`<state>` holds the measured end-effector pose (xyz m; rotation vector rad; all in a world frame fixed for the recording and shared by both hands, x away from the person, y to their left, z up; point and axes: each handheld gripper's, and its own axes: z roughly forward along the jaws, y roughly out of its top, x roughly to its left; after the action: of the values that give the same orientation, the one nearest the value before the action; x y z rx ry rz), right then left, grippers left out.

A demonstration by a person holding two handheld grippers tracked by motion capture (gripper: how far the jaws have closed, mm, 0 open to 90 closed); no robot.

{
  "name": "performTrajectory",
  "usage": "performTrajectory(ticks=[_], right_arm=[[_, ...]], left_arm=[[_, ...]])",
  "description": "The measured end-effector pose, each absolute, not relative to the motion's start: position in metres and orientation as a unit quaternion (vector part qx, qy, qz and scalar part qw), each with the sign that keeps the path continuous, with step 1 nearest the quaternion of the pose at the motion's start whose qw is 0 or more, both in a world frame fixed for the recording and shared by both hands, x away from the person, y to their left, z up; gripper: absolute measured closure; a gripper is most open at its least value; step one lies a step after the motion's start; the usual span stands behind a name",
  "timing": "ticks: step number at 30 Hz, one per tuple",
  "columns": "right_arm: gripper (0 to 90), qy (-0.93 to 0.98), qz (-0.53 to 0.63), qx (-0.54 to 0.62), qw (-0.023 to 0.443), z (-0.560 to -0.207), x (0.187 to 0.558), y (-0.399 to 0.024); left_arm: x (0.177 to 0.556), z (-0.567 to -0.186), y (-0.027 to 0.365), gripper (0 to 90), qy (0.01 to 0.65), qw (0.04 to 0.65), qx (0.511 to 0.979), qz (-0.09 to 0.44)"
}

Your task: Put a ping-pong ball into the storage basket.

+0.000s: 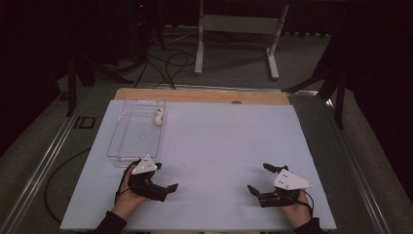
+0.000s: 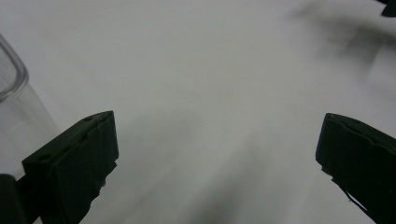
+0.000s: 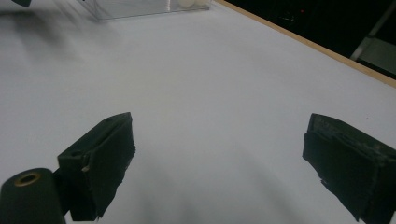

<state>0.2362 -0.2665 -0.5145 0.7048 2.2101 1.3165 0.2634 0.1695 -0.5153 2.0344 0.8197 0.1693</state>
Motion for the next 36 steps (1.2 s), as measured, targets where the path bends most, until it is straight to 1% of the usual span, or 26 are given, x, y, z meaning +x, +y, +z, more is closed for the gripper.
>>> performTrajectory(ticks=[5, 14, 21, 36], right_arm=[[9.0, 0.805, 0.481, 0.254, 0.237, -0.515, 0.2371, -0.2658], [9.0, 0.808, 0.479, 0.252, 0.234, -0.5157, 0.2378, -0.2655], [9.0, 0.805, 0.481, 0.255, 0.235, -0.5153, 0.2377, -0.2662], [9.0, 0.807, 0.479, 0.254, 0.232, -0.5159, 0.2378, -0.2659]], left_arm=[[0.2618, -0.5135, 0.1695, 0.4, 0.316, 0.474, 0.819, 0.067], [0.2625, -0.5144, 0.1696, 0.4, 0.309, 0.482, 0.817, 0.067], [0.2621, -0.5145, 0.1696, 0.4, 0.324, 0.473, 0.815, 0.089], [0.2612, -0.5148, 0.172, 0.5, 0.327, 0.479, 0.81, 0.086]])
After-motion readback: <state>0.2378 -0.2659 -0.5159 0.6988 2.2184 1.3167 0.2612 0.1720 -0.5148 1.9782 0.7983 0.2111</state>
